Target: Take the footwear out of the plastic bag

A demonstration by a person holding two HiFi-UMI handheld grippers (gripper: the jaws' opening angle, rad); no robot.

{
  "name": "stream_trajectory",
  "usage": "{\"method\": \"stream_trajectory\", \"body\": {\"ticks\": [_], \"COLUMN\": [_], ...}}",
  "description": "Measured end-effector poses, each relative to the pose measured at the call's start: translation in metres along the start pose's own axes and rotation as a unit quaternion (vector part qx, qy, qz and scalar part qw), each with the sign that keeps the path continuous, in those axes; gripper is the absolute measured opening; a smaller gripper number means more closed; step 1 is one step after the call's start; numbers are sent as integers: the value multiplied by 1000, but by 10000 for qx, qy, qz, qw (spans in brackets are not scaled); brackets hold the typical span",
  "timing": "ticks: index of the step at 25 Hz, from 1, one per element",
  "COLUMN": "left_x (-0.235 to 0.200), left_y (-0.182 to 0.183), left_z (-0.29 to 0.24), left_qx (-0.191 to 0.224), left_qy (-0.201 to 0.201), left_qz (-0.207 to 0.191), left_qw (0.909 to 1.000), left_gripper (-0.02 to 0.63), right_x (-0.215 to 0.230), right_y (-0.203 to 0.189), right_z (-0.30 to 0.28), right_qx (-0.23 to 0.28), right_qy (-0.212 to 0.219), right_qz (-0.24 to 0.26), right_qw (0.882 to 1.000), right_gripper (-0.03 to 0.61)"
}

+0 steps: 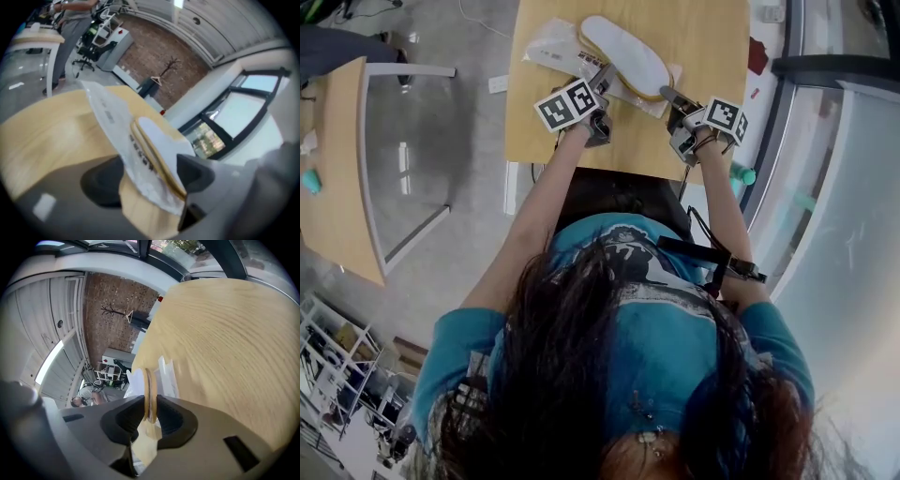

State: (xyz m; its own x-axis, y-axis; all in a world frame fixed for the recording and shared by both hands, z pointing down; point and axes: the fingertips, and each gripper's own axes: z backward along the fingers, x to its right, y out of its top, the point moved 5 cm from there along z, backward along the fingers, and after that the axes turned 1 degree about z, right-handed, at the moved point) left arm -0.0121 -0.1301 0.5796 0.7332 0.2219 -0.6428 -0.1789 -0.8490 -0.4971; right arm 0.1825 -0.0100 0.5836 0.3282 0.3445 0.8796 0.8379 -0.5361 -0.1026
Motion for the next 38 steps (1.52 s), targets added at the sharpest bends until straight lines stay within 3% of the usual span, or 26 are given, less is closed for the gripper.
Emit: {"method": "stream_trajectory", "body": {"ticks": [3,6,10,12,19,22,26,29,32,38], "left_x": [-2,-1,12,19,47,56,56,56,49,10], "left_y": [0,-1,-5,-11,-25,-25,-27,-28,-27,-44], "left_z": [17,34,57,70,105,123,145,153,174,253], "left_qx": [-8,83,185,222,586,792,947,991,1113,882], "left_qy": [69,-119,-403,-548,-816,-910,-786,-762,-840,-1167], "left_qz": [-258,-216,-512,-705,-1308,-1508,-1932,-2178,-2314,-2514], "left_qw": [9996,9997,9977,9958,9863,9812,9734,9680,9628,9568], "left_gripper": [339,337,337,337,284,233,162,107,2,2], "right_x": [-3,-7,-17,-26,-66,-82,-91,-95,-104,-122], "right_y": [-1,-4,4,6,-13,-33,-61,-73,-97,-176], "right_z": [0,4,25,36,42,40,41,42,39,47], "right_qx": [-36,-290,-78,89,32,-5,-172,-154,-39,465], "right_qy": [6,-384,-1128,-1249,-442,-173,-103,8,78,24], "right_qz": [238,771,1778,2146,2655,2833,3108,3179,3218,3028], "right_qw": [9997,9959,9775,9686,9631,9589,9503,9480,9468,9519], "right_gripper": [77,183,210,210,209,207,190,143,83,35]}}
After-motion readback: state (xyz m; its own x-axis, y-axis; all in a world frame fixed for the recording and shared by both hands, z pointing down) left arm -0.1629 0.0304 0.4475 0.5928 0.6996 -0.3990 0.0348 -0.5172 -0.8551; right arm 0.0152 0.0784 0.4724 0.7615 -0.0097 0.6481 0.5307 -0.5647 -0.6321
